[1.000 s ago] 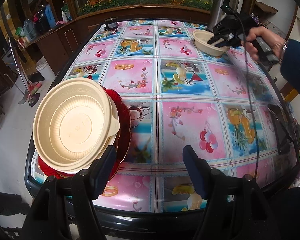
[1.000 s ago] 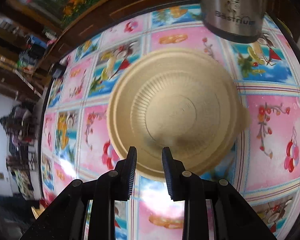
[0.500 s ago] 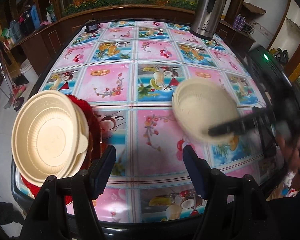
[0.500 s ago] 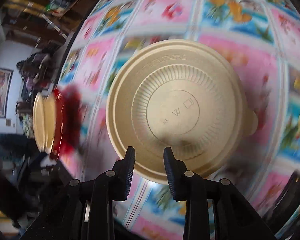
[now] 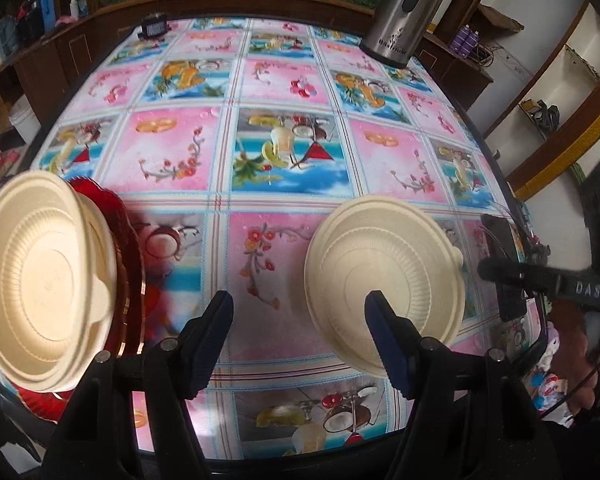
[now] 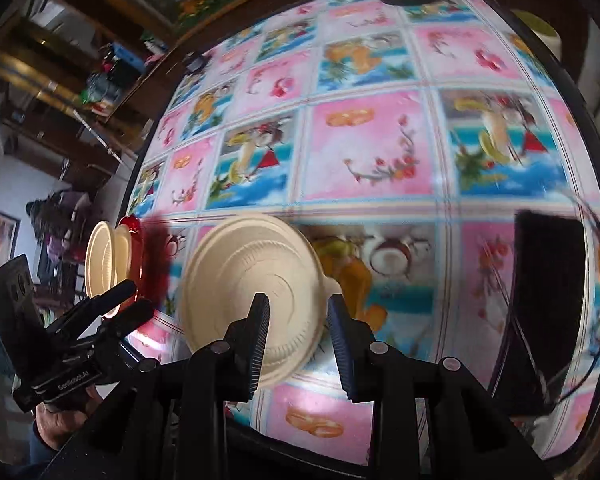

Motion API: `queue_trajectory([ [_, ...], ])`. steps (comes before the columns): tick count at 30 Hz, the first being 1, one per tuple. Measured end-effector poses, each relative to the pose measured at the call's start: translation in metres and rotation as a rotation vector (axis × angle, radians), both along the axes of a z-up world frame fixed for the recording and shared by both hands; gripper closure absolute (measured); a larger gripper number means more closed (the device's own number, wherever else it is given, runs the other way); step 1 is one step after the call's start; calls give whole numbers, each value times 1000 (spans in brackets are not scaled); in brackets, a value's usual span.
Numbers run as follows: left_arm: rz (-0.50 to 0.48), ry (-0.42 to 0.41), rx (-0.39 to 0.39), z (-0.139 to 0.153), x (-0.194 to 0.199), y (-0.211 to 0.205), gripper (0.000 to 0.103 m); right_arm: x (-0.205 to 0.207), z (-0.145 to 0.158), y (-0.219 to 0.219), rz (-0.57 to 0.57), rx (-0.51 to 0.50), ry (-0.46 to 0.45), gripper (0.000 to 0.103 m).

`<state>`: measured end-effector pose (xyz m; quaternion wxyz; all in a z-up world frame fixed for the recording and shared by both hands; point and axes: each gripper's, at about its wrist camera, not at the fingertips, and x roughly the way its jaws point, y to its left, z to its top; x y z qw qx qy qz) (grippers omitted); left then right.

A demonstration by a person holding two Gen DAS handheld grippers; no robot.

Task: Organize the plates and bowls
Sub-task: 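Lift the beige bowl with the right tool and carry it toward the stack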

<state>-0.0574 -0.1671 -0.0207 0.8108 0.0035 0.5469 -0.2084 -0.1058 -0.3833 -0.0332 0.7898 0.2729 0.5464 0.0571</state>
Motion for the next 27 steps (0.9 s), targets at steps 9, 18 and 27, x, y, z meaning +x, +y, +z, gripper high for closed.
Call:
queue_trajectory([
  [9,-26,33,-27,-10,4,-6,46,-10,-19,13,2,-22,21,70],
  [18,-36,47,-21,-16,9,-10,46,-3,-26,20,22,-51,29,70],
  [27,-93,47,34,-25,10,-25,65,6,-34,24,56,-44,50,83],
])
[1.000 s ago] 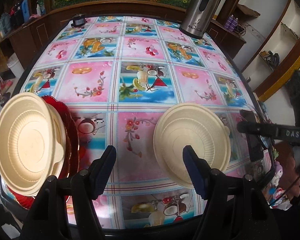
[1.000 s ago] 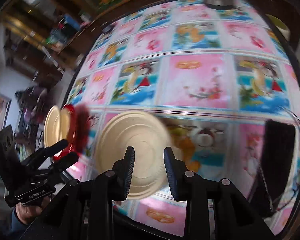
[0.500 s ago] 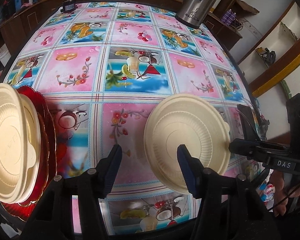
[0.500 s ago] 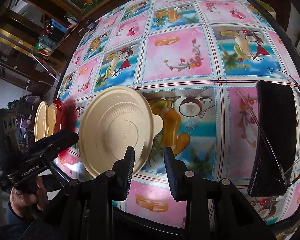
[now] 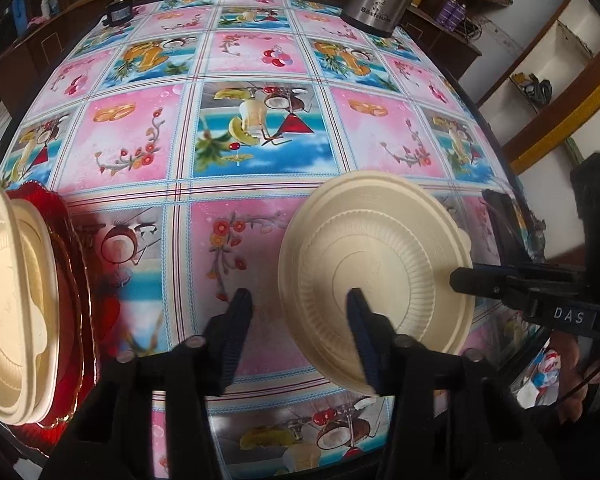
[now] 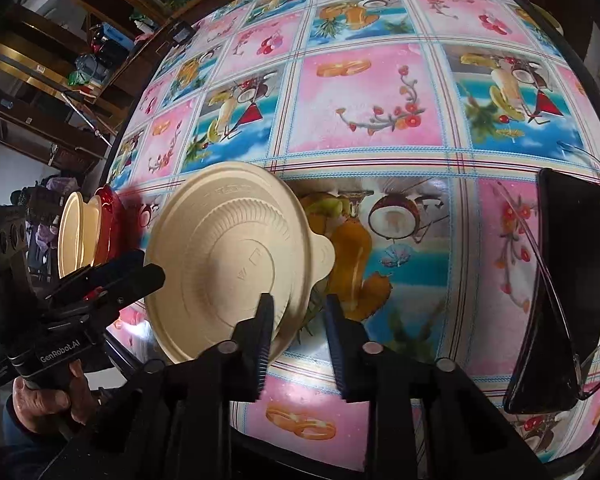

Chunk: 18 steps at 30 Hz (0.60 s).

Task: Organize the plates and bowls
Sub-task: 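Lift the beige bowl with the right tool and carry it toward the stack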

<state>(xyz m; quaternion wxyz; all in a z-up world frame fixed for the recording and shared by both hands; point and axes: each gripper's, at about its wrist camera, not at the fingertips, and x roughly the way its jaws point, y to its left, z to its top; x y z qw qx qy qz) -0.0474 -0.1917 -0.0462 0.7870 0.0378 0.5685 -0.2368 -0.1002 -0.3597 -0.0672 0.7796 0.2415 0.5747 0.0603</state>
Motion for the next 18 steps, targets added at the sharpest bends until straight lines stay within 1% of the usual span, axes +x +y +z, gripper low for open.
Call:
queue_trajectory([
  [1,-10,-3,15,-1,-1,-2,69,1,0,1,6,-4,-2,85],
  [2,-21,-6,28,-3,-2,-5,75,2,0,2,12,-11,-3,86],
  [3,-30,-8,36,-4,-2,-7,78,3,0,3,16,-13,-2,86],
  [7,-59,-36,75,-5,-5,-13,78,5,-2,4,25,-15,3,86],
  [13,-65,-45,95,-6,-5,-14,78,8,-1,7,44,-40,2,86],
  [16,-79,-70,121,-5,-7,-17,78,9,-1,8,49,-43,4,86],
  [18,-79,-73,123,-5,-7,-18,78,9,-1,8,49,-44,4,86],
])
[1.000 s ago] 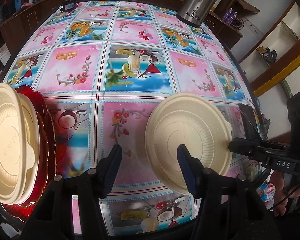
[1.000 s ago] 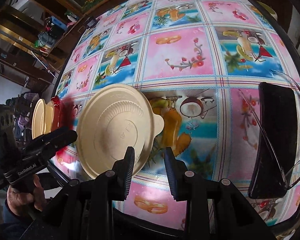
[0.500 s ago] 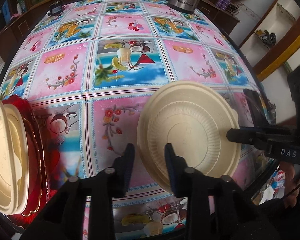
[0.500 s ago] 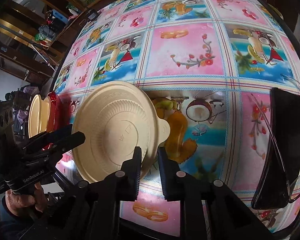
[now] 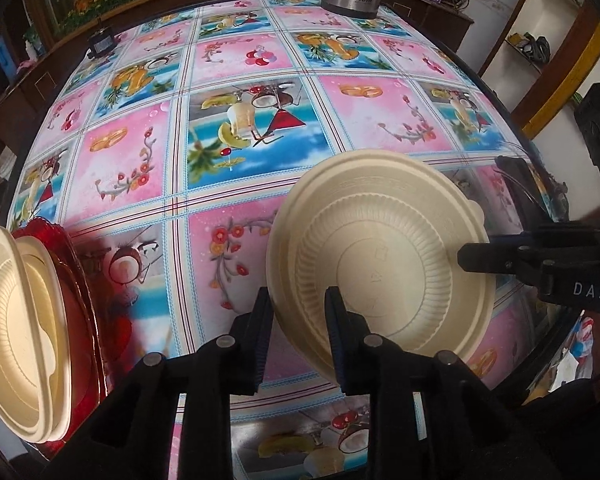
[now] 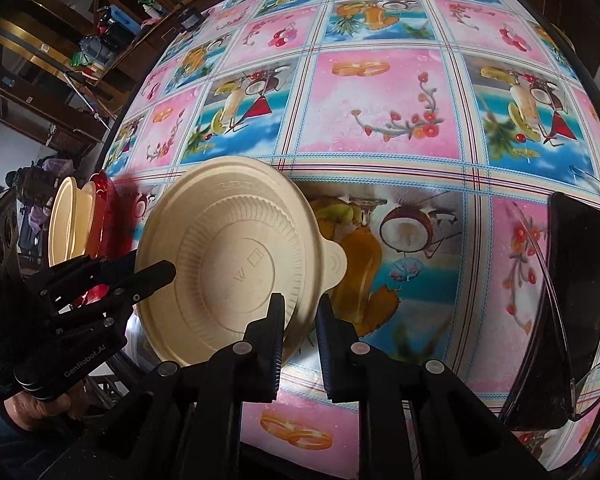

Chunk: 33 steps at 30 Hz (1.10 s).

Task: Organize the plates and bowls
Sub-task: 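Lift the beige bowl with the right tool and carry it toward the stack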

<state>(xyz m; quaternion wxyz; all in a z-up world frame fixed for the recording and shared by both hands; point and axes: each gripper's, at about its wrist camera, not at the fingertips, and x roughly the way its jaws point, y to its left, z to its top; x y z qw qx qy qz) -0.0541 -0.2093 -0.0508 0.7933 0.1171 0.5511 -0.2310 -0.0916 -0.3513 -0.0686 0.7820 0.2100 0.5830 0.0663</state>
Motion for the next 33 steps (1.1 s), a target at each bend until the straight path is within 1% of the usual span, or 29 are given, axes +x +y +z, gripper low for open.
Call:
queue_trajectory([
  [22,-6,-54,27,10,-5,0,78,-1,3,4,10,2,-15,86],
  [33,31,-77,11,18,-9,15,78,1,12,17,48,-27,-51,86],
])
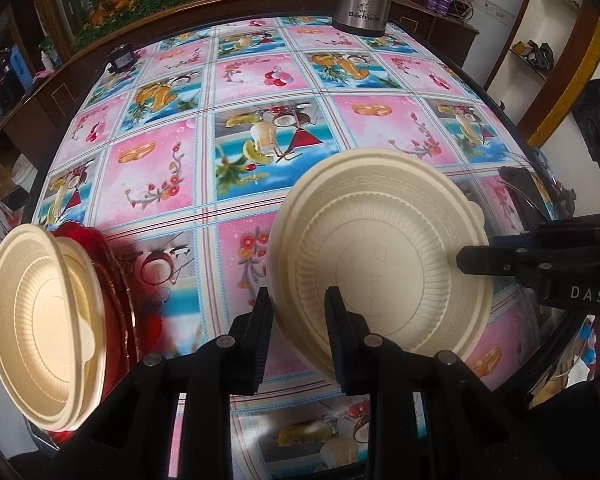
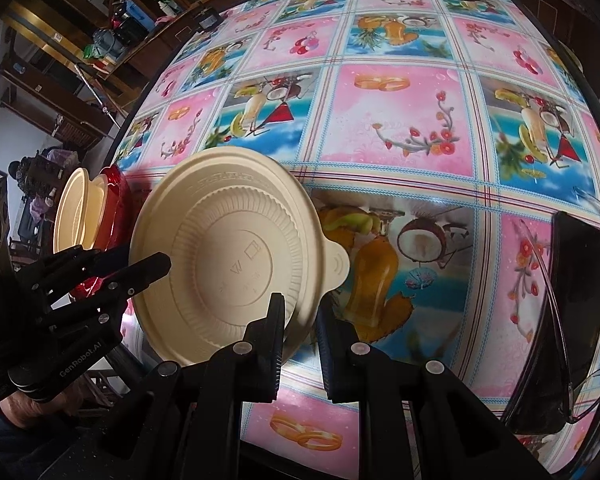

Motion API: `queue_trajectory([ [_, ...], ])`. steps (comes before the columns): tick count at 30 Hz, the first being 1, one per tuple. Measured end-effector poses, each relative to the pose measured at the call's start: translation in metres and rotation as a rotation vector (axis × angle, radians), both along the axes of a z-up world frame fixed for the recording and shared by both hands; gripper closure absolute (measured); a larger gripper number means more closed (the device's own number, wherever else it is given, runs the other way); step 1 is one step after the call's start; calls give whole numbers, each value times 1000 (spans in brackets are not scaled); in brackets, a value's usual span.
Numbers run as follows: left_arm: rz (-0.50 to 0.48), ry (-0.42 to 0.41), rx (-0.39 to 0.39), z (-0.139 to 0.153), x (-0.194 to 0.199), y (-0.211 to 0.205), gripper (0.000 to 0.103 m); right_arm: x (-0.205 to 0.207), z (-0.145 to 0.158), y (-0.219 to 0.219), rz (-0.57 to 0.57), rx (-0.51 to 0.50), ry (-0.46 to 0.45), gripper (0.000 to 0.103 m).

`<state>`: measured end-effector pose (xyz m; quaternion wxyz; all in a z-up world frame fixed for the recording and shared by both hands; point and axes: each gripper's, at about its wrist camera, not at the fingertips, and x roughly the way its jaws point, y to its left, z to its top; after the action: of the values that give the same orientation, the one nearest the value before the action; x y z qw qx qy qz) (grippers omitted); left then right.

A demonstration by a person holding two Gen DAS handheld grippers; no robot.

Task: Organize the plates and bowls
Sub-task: 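Lift the beige bowl with the right tool and carry it toward the stack, then lower the beige bowl onto the plate stack and open the right tool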

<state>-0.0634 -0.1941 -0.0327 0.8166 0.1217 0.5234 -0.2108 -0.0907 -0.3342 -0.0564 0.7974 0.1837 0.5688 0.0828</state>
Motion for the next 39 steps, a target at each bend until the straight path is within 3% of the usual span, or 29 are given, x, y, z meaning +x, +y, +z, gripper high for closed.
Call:
queue_trajectory([
  [13,170,-111,-48,57,-5,69,77,31,50,54,159,-13,-95,86],
  [24,372,-170,-54,89,-5,153,76,72,84,133,327,62,-141,86],
  [33,476,-167,-54,86,-5,203,74,95,81,192,415,81,-114,86],
  [39,507,-123,-69,68,6,221,74,106,72,213,429,79,-91,85],
])
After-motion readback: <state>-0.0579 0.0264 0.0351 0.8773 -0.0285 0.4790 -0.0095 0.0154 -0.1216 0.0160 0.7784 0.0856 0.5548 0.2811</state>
